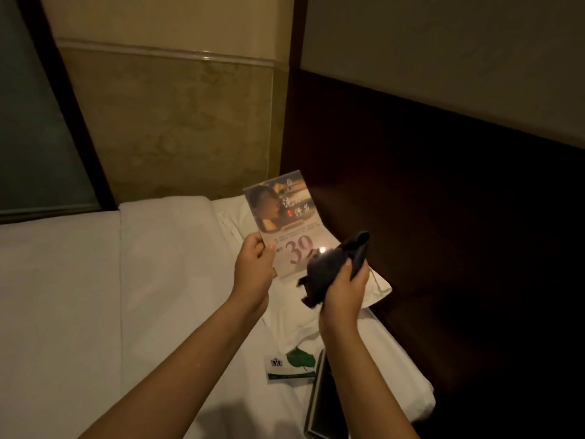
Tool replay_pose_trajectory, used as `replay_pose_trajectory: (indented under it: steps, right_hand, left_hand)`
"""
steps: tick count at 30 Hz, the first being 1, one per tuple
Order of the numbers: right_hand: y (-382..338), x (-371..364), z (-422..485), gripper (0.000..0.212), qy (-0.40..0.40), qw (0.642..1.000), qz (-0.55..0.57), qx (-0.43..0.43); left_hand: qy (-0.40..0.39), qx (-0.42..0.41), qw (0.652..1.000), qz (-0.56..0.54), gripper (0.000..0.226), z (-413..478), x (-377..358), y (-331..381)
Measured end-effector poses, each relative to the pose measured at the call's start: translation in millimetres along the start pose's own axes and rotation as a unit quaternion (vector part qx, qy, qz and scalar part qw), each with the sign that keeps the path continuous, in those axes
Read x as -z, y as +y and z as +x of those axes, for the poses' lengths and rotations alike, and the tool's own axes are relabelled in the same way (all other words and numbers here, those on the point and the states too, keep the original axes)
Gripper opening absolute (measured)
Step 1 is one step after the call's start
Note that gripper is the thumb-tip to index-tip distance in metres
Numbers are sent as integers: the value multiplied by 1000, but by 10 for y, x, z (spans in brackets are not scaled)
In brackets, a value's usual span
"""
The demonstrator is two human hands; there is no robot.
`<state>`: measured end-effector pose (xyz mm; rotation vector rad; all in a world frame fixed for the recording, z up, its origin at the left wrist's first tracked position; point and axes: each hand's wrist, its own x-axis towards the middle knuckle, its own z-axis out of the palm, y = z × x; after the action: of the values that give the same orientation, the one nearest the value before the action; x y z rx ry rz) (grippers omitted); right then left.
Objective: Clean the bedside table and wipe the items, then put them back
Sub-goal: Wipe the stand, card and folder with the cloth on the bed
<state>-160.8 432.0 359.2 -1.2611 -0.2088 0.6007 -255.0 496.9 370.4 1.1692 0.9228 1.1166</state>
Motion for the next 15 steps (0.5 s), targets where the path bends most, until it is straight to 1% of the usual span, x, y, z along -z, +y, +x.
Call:
replay_pose_trajectory:
  steps: [3, 5, 8, 12, 15]
  right_hand:
    - [-71, -245, -32, 41, 21, 1000, 22, -6]
    - [-142, -365, -36, 40, 28, 999, 35, 2]
    - [-237, -500, -3, 41, 33, 998, 45, 5]
    - [-281, -610, -6, 41, 14, 996, 84, -39]
    - [-362, -613, 9, 40, -2, 987, 144, -74]
  left_hand:
    - [8, -21, 1000, -6, 9, 110, -148, 123]
    - [11, -34, 999, -8, 13, 171, -220, 191]
    - [9, -47, 999, -16, 7, 251, -254, 279]
    - [-7, -66, 998, -7, 8, 359, -218, 382]
    - [-32, -75, 996, -26, 11, 382, -186, 464]
